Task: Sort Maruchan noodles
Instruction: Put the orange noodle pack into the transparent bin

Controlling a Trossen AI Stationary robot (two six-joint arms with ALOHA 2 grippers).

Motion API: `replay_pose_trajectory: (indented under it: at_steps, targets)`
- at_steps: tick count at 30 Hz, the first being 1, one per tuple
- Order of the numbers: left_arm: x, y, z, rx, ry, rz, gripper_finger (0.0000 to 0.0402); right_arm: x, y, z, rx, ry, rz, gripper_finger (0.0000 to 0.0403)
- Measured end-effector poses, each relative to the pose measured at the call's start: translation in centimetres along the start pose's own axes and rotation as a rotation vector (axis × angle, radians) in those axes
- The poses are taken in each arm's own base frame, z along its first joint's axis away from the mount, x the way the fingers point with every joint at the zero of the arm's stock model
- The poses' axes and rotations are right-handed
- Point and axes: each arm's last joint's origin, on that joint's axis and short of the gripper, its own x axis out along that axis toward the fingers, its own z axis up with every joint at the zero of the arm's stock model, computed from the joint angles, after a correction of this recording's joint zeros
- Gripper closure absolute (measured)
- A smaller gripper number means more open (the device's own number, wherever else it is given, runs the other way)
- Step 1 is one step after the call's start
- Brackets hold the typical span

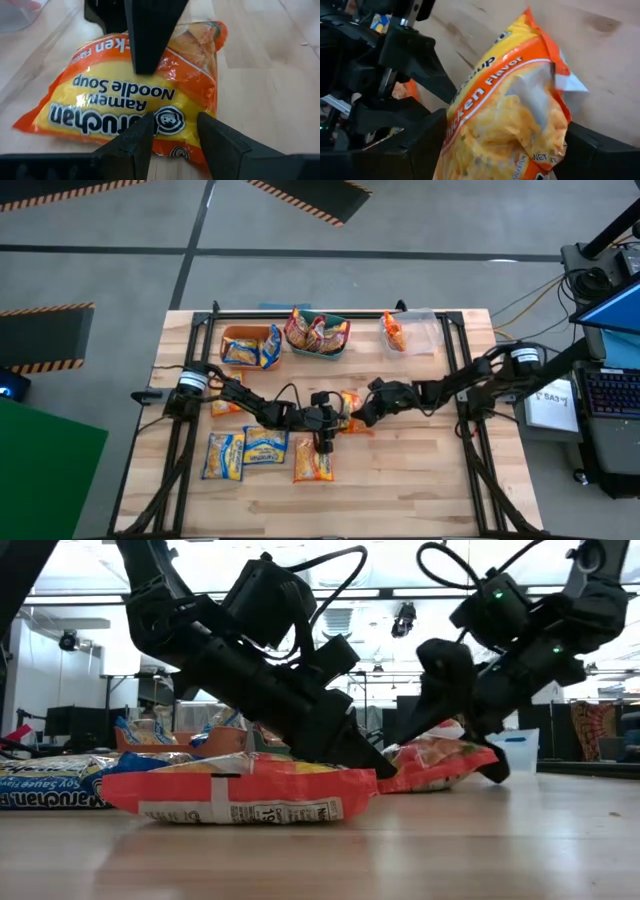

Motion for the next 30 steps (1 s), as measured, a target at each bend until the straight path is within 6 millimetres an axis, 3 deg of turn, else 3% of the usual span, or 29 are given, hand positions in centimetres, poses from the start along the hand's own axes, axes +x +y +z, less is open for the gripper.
replay_pose_trajectory:
  at_steps: [7, 13, 19, 24, 30]
  targets:
    - [0.0, 0.0, -0.1, 0.002, 0.005, 0.0, 0.0263, 1.0, 0.1, 0.1, -0.044, 0.009, -0.013, 0.0176]
    - [0.0, 0.0, -0.1, 0.003, 0.004, 0.001, 0.0263, 0.6, 0.5, 0.3, -0.068, 0.004, 0.009, 0.0248]
    - [-0.6, 0.1, 0.5, 0.019, 0.009, 0.0, 0.0263, 0.0, 1.1, 0.8, -0.105, -0.022, 0.035, 0.0295]
    - [-2.2, 0.4, 1.9, 0.086, 0.033, 0.011, 0.0263, -0.6, 1.9, 1.8, -0.149, -0.076, 0.063, 0.0324]
    - [-5.7, 1.4, 4.4, 0.201, 0.056, 0.131, 0.0263, -1.7, 3.1, 3.8, -0.197, -0.167, 0.109, 0.0357]
